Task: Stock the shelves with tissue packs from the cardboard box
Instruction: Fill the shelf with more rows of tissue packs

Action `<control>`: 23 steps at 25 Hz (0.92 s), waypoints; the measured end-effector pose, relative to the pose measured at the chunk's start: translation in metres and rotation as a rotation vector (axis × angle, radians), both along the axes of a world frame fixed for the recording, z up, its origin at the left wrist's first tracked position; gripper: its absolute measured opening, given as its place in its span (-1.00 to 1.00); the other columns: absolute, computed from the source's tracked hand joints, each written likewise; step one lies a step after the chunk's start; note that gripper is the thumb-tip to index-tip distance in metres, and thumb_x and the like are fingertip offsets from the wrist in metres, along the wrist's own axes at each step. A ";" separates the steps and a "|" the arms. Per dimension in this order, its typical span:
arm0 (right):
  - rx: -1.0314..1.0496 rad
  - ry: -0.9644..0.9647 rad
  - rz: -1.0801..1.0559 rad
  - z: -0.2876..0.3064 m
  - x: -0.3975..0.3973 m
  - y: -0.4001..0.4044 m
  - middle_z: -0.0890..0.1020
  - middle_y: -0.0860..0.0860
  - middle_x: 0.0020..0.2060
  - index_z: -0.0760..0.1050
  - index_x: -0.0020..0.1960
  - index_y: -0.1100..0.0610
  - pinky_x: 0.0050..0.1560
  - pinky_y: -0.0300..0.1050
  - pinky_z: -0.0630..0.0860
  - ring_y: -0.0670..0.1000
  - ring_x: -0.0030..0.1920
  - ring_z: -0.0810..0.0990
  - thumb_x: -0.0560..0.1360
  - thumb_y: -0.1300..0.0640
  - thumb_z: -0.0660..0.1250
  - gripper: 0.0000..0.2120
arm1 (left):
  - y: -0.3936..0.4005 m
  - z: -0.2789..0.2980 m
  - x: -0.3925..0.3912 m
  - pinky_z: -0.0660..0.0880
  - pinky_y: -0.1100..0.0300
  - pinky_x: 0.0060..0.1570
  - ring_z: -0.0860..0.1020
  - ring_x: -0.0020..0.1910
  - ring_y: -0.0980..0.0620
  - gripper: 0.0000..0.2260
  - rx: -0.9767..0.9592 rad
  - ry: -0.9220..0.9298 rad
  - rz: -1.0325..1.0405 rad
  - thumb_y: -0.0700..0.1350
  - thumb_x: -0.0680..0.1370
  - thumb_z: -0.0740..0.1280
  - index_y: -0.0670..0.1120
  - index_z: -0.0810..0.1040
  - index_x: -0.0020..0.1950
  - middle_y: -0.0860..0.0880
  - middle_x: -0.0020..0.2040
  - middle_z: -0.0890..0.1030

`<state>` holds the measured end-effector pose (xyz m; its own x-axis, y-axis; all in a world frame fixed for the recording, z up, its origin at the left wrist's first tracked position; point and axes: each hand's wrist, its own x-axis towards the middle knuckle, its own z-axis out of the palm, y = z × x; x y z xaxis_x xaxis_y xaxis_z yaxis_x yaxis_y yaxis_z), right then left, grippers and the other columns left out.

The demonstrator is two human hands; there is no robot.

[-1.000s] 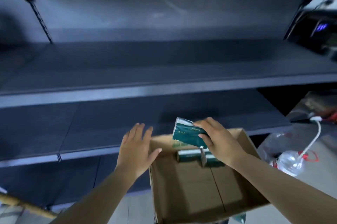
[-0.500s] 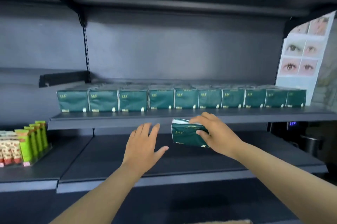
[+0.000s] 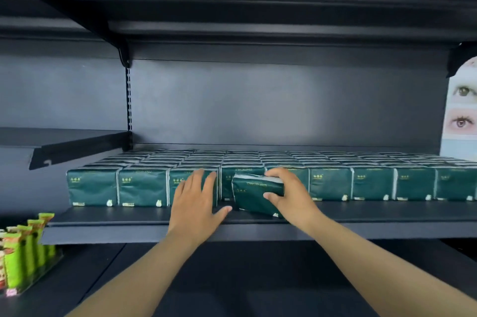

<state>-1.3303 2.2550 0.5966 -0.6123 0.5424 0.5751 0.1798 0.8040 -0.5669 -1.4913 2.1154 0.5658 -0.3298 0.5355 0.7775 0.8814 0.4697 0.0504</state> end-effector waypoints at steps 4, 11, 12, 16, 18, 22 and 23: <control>0.179 -0.040 0.042 -0.019 -0.049 0.026 0.25 -0.11 0.33 0.34 0.32 -0.07 0.43 -0.11 0.17 -0.11 0.36 0.14 0.47 0.20 0.38 -0.52 | 0.036 -0.002 -0.040 0.06 -0.12 0.45 0.23 0.46 -0.11 -0.21 -0.005 -0.025 0.058 0.29 0.39 0.37 -0.11 0.27 0.48 -0.13 0.41 0.35; 0.498 -0.174 -0.156 -0.032 -0.064 0.036 0.03 0.00 0.48 0.10 0.48 -0.05 0.42 0.08 0.12 0.02 0.45 -0.03 0.51 0.04 0.28 -0.39 | 0.048 -0.017 -0.055 0.08 -0.13 0.40 0.33 0.41 -0.13 -0.25 0.064 0.029 0.042 0.19 0.29 0.49 -0.14 0.40 0.37 -0.11 0.28 0.48; 0.490 -0.182 -0.163 -0.032 -0.064 0.035 0.04 0.01 0.48 0.09 0.48 -0.05 0.42 0.08 0.12 0.03 0.46 -0.03 0.51 0.03 0.28 -0.38 | 0.047 -0.016 -0.054 0.08 -0.15 0.41 0.30 0.43 -0.13 -0.25 0.045 0.013 0.038 0.18 0.30 0.50 -0.13 0.39 0.38 -0.11 0.30 0.47; 0.484 -0.182 -0.205 -0.026 -0.060 0.027 0.10 0.03 0.47 0.10 0.49 -0.02 0.39 0.02 0.14 0.04 0.45 0.04 0.49 0.03 0.30 -0.36 | 0.044 -0.012 -0.050 0.04 -0.11 0.42 0.26 0.45 -0.11 -0.31 0.037 -0.016 0.004 0.15 0.38 0.45 -0.12 0.36 0.41 -0.11 0.35 0.42; 0.488 -0.130 -0.213 -0.028 -0.046 0.015 0.17 0.03 0.45 0.16 0.46 0.01 0.38 0.01 0.13 0.04 0.43 0.09 0.48 0.06 0.31 -0.40 | 0.032 -0.018 -0.041 0.12 -0.07 0.40 0.34 0.40 -0.14 -0.42 0.106 0.002 -0.036 0.12 0.46 0.36 -0.14 0.39 0.39 -0.15 0.34 0.44; 0.462 -0.072 -0.224 -0.067 0.011 -0.011 0.28 0.05 0.39 0.28 0.39 0.05 0.34 0.05 0.14 0.03 0.38 0.15 0.45 0.11 0.34 -0.46 | -0.003 -0.076 0.000 0.09 -0.05 0.41 0.22 0.46 -0.15 -0.41 0.134 -0.089 -0.061 0.19 0.53 0.06 -0.12 0.28 0.46 -0.20 0.45 0.29; 0.470 -0.080 -0.223 -0.084 0.027 -0.018 0.31 0.06 0.37 0.31 0.37 0.07 0.31 0.07 0.18 0.03 0.36 0.17 0.43 0.13 0.37 -0.46 | -0.012 -0.096 0.012 0.07 -0.07 0.41 0.20 0.46 -0.16 -0.41 0.106 -0.066 -0.063 0.19 0.53 0.06 -0.12 0.25 0.47 -0.21 0.46 0.27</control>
